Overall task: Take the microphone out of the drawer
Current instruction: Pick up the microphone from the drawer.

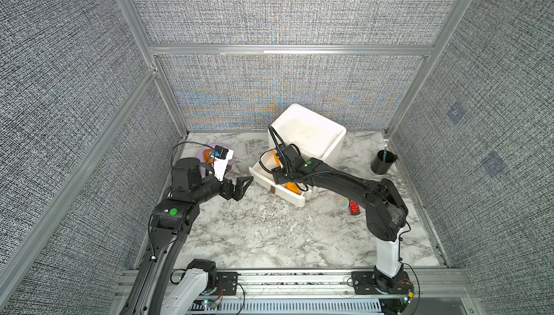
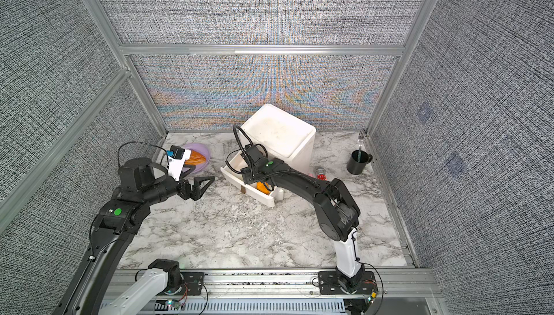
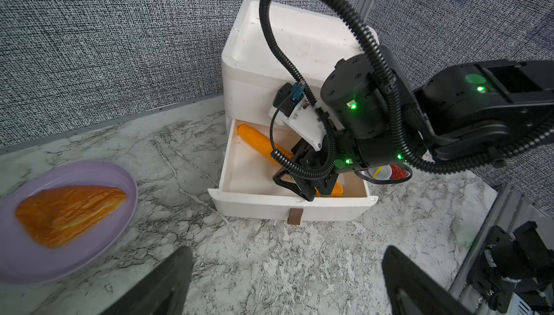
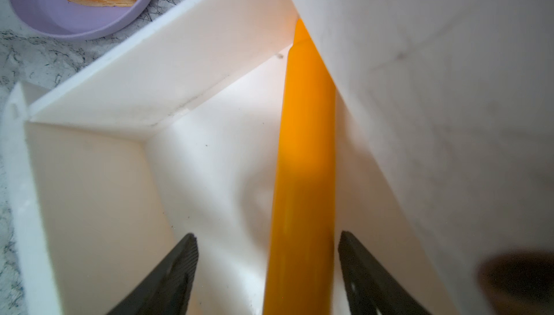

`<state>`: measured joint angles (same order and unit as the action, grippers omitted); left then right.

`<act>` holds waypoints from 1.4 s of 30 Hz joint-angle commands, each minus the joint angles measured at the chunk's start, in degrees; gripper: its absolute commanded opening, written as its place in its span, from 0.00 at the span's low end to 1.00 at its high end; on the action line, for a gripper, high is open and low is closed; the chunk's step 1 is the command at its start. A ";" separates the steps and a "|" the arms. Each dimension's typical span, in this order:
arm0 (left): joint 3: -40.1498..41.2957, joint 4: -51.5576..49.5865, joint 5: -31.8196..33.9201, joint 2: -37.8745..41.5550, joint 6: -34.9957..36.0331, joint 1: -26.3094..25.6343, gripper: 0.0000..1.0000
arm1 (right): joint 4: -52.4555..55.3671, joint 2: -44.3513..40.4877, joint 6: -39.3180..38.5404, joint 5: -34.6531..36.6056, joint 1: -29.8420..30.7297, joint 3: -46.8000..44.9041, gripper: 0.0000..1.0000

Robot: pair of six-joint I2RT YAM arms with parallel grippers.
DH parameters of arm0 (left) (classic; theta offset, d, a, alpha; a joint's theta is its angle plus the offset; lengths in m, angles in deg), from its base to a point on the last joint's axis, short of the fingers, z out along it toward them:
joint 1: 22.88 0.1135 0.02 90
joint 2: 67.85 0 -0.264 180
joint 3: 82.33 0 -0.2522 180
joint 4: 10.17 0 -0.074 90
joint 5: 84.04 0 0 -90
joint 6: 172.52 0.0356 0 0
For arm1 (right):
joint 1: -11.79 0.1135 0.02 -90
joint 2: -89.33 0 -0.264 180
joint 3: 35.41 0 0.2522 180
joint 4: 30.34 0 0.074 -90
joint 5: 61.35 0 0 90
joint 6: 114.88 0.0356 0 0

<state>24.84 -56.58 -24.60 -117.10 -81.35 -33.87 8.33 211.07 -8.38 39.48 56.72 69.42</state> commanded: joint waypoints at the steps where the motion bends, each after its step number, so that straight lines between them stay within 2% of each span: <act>1: -0.53 0.98 -0.56 0.12 0.29 0.23 1.00 | 4.19 0.32 -1.10 -0.37 -0.40 -0.56 0.72; 6: -0.36 0.93 -0.36 0.48 0.29 0.25 1.00 | 4.11 0.44 -1.45 -0.76 -0.98 -1.67 0.71; 15: -0.52 1.02 -0.87 -0.13 0.17 0.24 1.00 | 3.78 1.01 -2.59 -1.16 -1.51 -2.54 0.61; 30: -0.62 1.47 -1.22 -0.67 0.06 0.26 1.00 | 3.23 -0.34 -5.23 -0.91 -1.69 -2.00 0.35; 42: -0.77 1.69 -1.25 -1.02 -0.20 0.26 1.00 | 1.99 -2.24 -10.98 -1.77 -1.81 -1.18 0.14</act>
<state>24.55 -56.49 -25.50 -118.00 -81.44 -33.71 11.08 209.56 -17.00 37.77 54.88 67.82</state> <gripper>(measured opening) 0.999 0.375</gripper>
